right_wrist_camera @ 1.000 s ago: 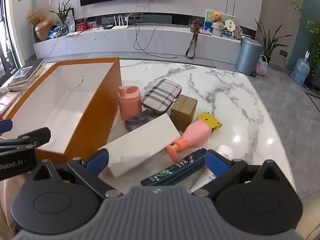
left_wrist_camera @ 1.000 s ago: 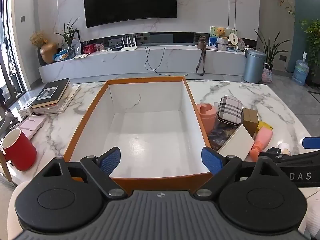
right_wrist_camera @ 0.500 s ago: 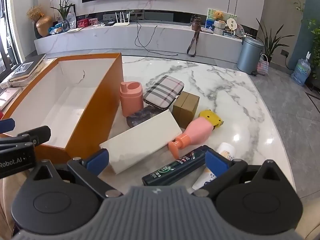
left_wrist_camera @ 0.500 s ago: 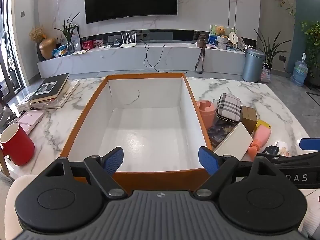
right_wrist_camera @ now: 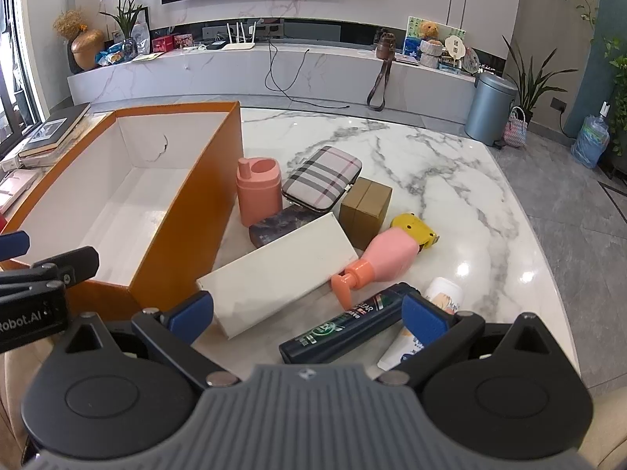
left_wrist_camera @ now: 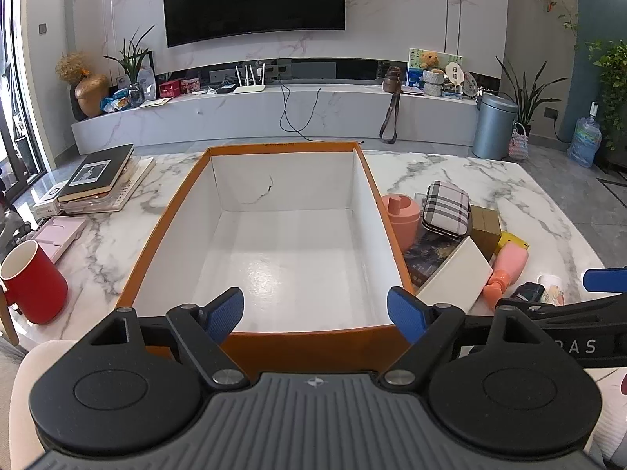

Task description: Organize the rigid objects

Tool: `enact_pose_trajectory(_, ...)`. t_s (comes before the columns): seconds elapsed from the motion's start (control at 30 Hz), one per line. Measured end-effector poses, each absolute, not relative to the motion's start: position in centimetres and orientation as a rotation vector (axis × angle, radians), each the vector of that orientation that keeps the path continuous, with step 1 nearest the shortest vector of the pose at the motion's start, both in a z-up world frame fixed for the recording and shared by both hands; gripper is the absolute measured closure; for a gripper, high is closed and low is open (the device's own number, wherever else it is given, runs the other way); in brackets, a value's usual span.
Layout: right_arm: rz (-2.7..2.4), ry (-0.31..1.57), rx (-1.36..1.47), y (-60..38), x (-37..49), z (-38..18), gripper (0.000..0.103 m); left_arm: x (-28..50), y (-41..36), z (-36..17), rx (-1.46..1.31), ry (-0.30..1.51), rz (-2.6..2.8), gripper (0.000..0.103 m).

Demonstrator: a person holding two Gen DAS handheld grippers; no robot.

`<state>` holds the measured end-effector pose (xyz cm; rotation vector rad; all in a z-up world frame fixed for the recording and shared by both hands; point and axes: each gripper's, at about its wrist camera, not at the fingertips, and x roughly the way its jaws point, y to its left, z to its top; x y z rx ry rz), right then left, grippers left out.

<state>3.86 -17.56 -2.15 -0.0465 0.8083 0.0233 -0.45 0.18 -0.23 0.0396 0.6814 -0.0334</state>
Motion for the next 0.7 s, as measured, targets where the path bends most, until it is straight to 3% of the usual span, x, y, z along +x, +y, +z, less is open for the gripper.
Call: enact_pose_trajectory(0.7, 0.025, 0.817, -0.056, -17.47, 3.76, -2.50, 0.002, -0.47, 0.14, -0.30, 0.039, 0.681, -0.034, 0.006)
